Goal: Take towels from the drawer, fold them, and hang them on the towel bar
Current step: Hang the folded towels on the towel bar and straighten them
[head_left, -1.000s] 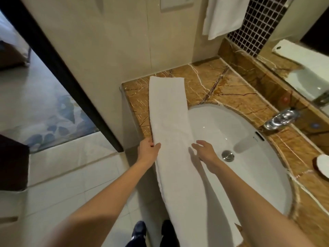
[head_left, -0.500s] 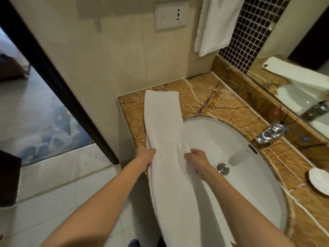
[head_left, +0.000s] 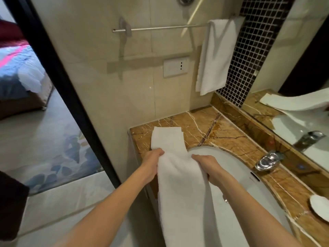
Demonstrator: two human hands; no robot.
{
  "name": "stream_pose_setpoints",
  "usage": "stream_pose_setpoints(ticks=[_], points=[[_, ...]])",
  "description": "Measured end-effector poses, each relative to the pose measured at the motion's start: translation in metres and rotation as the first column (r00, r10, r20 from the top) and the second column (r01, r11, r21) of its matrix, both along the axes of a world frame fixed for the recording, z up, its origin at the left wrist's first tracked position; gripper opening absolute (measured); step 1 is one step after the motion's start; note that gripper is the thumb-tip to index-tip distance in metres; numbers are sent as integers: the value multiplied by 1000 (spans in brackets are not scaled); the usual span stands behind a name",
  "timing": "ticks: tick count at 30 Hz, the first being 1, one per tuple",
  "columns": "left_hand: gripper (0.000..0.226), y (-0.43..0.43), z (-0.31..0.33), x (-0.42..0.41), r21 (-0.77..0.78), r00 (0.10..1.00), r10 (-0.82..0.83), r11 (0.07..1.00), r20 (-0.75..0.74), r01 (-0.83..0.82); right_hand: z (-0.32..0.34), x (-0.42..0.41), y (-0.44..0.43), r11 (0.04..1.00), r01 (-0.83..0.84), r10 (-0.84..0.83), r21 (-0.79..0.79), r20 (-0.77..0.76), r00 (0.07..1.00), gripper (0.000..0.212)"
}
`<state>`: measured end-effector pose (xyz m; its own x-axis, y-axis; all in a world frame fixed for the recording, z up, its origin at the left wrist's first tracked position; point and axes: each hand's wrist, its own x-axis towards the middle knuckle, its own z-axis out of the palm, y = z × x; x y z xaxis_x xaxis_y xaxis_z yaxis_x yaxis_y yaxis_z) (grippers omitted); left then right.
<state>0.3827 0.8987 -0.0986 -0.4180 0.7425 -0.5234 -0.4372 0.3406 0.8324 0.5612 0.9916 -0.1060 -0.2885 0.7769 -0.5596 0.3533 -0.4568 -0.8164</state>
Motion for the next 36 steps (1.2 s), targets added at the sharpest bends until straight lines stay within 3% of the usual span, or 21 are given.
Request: stream_pose_setpoints(ticks=[4, 9, 17, 22, 31, 36], points=[[26, 3, 37, -13, 67, 987, -109, 991, -114, 117, 44, -5, 3, 998, 3, -1, 57, -40, 999, 24], [25, 10, 82, -30, 188, 983, -140, 969, -117, 160, 102, -13, 4, 980, 103, -91, 168, -79, 993, 30], [13, 20, 165, -53, 366, 995, -70, 926, -67, 90, 186, -40, 8, 919, 226, -163, 323, -210, 964, 29], [42, 28, 219, -79, 410, 983, -48, 905, -177, 118, 236, -56, 11, 879, 273, -177, 392, -263, 949, 19], [47, 41, 312, -110, 459, 911, -103, 838, -400, 296, 325, -81, 13, 783, 267, -103, 562, -306, 946, 19], [49, 64, 355, -126, 546, 906, -12, 794, -422, 265, 374, -93, 28, 747, 298, -68, 594, -377, 924, 9]])
